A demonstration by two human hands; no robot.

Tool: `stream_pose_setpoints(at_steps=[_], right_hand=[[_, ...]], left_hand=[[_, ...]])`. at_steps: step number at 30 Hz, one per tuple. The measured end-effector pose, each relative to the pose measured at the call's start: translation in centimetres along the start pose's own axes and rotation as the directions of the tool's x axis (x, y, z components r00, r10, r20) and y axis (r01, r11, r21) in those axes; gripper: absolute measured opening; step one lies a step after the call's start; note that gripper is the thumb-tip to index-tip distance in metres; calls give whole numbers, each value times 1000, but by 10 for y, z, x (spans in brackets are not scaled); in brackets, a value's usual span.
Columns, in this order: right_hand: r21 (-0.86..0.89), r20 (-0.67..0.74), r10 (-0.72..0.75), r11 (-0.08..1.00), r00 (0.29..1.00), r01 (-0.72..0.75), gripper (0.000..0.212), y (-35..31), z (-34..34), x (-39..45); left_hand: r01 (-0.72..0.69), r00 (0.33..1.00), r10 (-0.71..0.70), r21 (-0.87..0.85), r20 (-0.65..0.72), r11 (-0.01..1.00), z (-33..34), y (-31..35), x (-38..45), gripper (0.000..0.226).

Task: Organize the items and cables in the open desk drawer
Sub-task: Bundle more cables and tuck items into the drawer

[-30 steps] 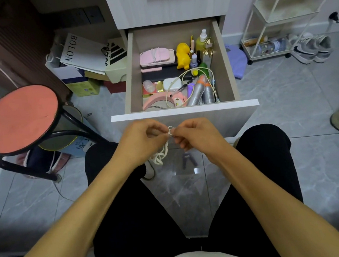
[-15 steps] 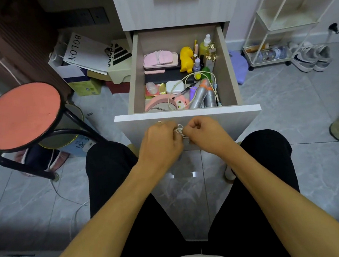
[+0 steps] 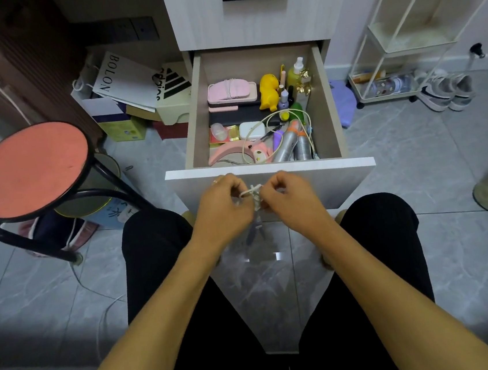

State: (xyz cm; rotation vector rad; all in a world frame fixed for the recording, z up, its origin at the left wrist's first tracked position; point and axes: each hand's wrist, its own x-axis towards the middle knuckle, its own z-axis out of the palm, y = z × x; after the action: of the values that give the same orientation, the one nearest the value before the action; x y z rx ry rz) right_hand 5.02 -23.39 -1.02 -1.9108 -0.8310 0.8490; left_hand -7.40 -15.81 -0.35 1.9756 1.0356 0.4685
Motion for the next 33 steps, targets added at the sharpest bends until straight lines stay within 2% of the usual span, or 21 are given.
stream_pose_setpoints(at_steps=[2,5,7,9,12,14,17,22,26,30,33], right_hand=[[-31,-13,-25,999,1000,24,12,-2,-3,3],[37,1,-3,999,1000,3,14,-2,-6,4],[121,-2,38,992,999,-38,12,-1,-6,4],[235,26,94,967,995,-97,12,-1,-6,5],[438,0,217,878,976,-195,19,3,-10,5],[470,-37,266,855,963,-218,23,10,-16,4],[387,28,230,895,973,-222,16,16,-20,-3],[373,66,142,914,988,-157,9,-2,-9,0],[333,141,165,921,976,-204,19,-8,-6,3],[330,132,168,922,977,-203,9,-9,-4,3],[284,122,203,931,972,-230,12,-9,0,5]], left_hand=[[-122,991,112,138,73,983,-5,-1,11,16],[-206,979,201,165,45,965,-13,3,20,12],[-188,981,189,33,-42,982,-15,3,20,8],[-139,988,122,-178,-99,974,-12,3,15,5],[-16,990,-55,-485,-133,874,-7,-3,5,8],[35,979,-149,-600,-142,799,-12,-9,2,4],[20,987,-108,-578,-118,815,-17,-13,2,8],[27,995,-75,-569,-61,822,-13,-19,0,10],[-1,997,-38,-542,-61,841,-16,-20,-3,10],[31,999,-39,-469,-8,883,-18,-16,-6,8],[21,1000,-14,-450,21,893,-19,-15,-7,11]])
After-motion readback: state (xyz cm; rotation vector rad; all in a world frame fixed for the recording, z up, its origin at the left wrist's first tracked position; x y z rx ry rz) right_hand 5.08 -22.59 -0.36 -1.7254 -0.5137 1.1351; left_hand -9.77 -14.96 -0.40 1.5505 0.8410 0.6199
